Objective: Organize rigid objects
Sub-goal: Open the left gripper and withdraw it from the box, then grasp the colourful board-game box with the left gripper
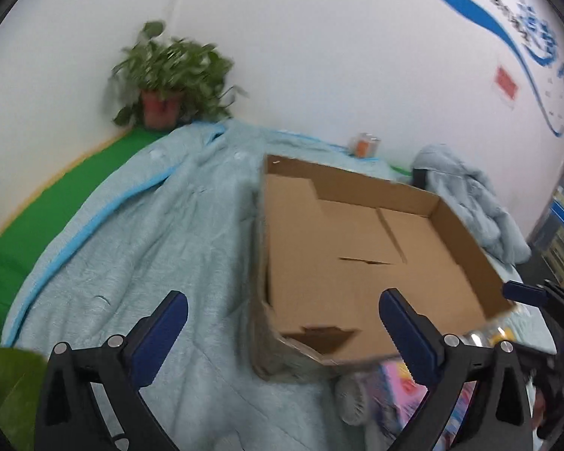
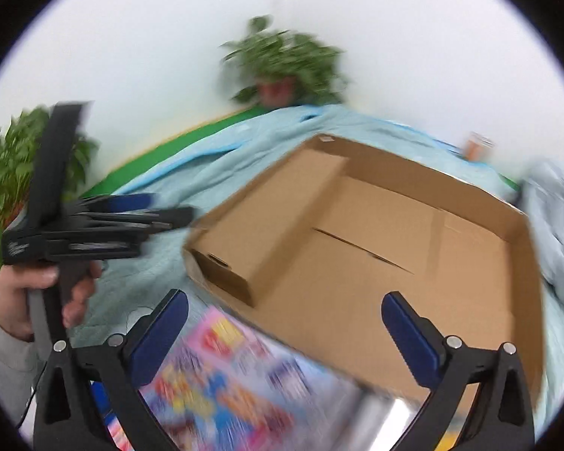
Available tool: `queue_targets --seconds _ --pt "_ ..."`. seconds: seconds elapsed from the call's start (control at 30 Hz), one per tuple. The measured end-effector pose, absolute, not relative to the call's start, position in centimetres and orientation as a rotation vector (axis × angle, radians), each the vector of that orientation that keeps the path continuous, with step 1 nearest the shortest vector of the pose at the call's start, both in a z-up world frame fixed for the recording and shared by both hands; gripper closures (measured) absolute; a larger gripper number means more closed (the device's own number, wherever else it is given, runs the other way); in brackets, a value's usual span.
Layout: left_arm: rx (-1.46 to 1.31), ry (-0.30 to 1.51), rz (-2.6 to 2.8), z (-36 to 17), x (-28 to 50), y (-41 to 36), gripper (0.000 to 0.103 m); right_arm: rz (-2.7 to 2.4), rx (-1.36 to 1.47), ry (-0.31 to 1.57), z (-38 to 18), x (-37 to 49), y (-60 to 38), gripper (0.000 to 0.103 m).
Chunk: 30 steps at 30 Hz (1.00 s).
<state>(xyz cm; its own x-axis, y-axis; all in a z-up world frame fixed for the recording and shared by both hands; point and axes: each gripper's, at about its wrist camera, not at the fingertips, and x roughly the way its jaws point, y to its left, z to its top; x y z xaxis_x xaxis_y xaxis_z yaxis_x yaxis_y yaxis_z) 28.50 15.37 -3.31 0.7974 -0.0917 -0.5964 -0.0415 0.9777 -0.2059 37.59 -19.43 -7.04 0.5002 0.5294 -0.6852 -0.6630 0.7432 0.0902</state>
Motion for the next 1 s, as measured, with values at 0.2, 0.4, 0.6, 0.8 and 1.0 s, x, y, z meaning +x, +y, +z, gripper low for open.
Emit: queue_targets --seconds 0.2,0.4,0.6,0.8,1.0 --pt "-0.140 0.670 -0.119 -2.1 23.5 9.1 0.001 0.611 -0.111 0.802 -8.7 34.3 -24.3 0.000" --pt "-0.171 0.749 -0.130 -3.8 21.5 5.7 0.001 0.595 -0.068 0.844 -10.3 31.6 -26.0 0.000" --pt "-0.265 0.863 -0.176 -6.7 21.1 5.5 0.001 0.698 -0.012 0.862 -10.7 30.0 -26.2 0.000" --pt "-0.315 0.945 -0.232 -9.2 21.8 5.2 0.002 0.771 -0.041 0.857 -11.6 28.5 -24.5 0.000" --pt "-0.397 0.995 -0.315 -10.3 22.9 5.5 0.015 0.777 -0.065 0.867 -11.9 28.9 -23.0 0.000"
